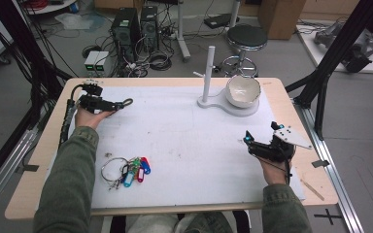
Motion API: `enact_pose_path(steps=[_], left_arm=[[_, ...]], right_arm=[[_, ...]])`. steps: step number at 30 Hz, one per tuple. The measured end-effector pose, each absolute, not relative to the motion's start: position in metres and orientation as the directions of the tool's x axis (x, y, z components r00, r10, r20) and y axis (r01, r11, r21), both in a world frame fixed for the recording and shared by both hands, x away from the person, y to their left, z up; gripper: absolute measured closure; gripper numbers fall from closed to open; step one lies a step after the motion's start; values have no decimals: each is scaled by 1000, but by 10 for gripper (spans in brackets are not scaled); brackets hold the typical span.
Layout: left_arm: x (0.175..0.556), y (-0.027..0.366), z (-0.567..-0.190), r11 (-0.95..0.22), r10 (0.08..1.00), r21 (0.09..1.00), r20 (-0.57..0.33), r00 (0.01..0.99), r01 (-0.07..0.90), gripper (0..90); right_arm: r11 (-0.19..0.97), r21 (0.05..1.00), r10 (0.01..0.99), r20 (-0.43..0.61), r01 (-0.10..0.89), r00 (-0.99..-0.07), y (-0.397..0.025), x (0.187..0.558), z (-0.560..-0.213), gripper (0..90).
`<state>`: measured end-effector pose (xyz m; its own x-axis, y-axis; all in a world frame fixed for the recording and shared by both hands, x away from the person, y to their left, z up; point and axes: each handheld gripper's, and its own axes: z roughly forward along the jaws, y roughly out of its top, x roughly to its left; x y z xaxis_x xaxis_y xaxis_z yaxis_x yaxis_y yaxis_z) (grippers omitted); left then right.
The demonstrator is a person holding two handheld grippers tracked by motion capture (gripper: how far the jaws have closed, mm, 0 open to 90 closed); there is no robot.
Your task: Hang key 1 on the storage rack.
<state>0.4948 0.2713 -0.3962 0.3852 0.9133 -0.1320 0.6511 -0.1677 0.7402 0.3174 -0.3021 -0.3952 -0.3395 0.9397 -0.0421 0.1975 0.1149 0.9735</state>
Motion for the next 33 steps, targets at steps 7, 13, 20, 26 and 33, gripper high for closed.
enact_pose_path(steps=[7, 13, 20, 26, 33], left_arm=[[515, 269, -408, -213, 917, 682, -107, 383, 699, 20], [520, 273, -416, -221, 919, 653, -109, 378, 724, 29], [520, 272, -416, -246, 923, 657, -65, 379, 712, 130], [520, 272, -420, -264, 923, 640, -51, 382, 722, 195], [521, 267, -423, -293, 921, 635, -15, 390, 715, 348]], right_arm=[[137, 969, 939, -62, 204, -338, -303, 314, -396, 14], [130, 968, 940, -51, 216, -337, -303, 315, -398, 14], [133, 968, 941, -55, 214, -335, -304, 312, -398, 14], [131, 968, 942, -55, 213, -331, -305, 312, -398, 14], [137, 967, 942, -60, 213, -332, -304, 313, -399, 14]])
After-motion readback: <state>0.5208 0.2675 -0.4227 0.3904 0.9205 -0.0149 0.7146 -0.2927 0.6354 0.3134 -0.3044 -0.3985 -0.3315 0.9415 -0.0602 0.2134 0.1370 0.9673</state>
